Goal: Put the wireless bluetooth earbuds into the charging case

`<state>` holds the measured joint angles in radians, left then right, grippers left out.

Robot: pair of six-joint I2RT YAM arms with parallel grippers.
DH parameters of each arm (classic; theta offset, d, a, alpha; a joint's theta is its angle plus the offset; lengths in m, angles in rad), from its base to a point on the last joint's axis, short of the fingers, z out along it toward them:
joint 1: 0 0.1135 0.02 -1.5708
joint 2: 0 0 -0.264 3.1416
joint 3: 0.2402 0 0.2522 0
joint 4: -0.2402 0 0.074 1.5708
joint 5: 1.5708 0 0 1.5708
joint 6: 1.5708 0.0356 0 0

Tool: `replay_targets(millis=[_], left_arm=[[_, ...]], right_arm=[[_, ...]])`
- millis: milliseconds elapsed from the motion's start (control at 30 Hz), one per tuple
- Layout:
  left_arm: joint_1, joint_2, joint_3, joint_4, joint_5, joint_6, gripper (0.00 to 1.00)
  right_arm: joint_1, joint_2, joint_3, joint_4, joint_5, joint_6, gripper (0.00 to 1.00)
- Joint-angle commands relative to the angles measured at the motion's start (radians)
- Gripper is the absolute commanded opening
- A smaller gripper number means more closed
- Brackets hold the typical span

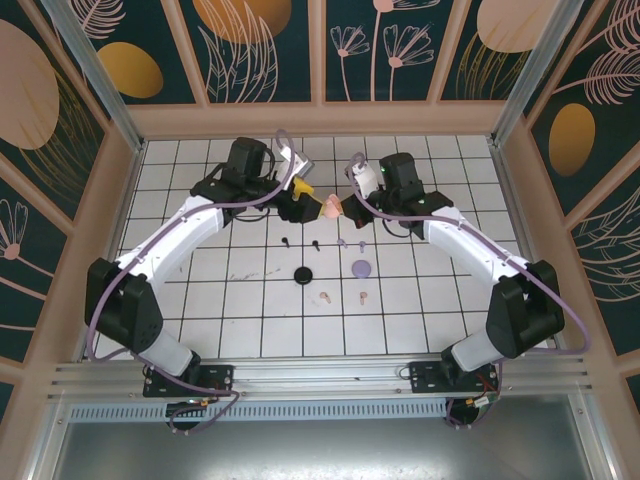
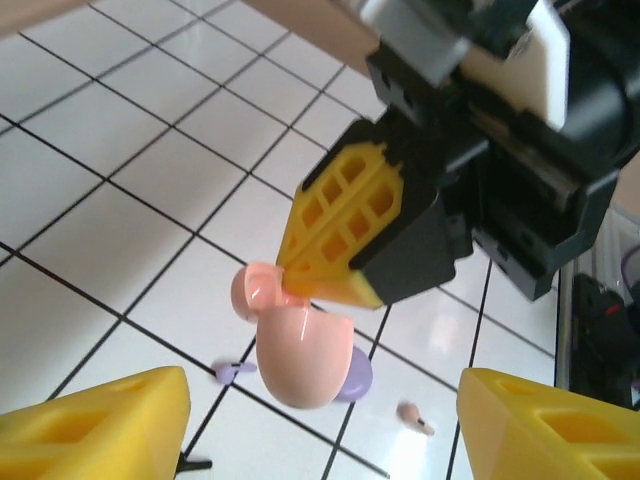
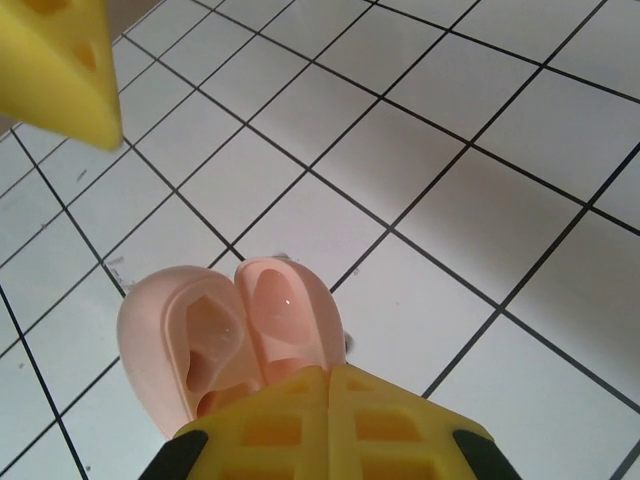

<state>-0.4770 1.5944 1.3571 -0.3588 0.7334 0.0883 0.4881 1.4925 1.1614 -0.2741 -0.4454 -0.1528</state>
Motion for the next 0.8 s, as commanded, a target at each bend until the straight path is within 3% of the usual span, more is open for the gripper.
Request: replay_targets(millis=[0,767], left_arm=[[0.006,0.039,0.049,-0.136,0.071,0.083,0.67],[0.004,0.147,0.13,-0.231,0.205,0.17,0.5]], right_arm=[[0.003,-0.002,0.044,-0.058,-0.014,-0.056,0.0],[0.069,0.047,0.118,-0.108,-0.007,-0.077,0.0]])
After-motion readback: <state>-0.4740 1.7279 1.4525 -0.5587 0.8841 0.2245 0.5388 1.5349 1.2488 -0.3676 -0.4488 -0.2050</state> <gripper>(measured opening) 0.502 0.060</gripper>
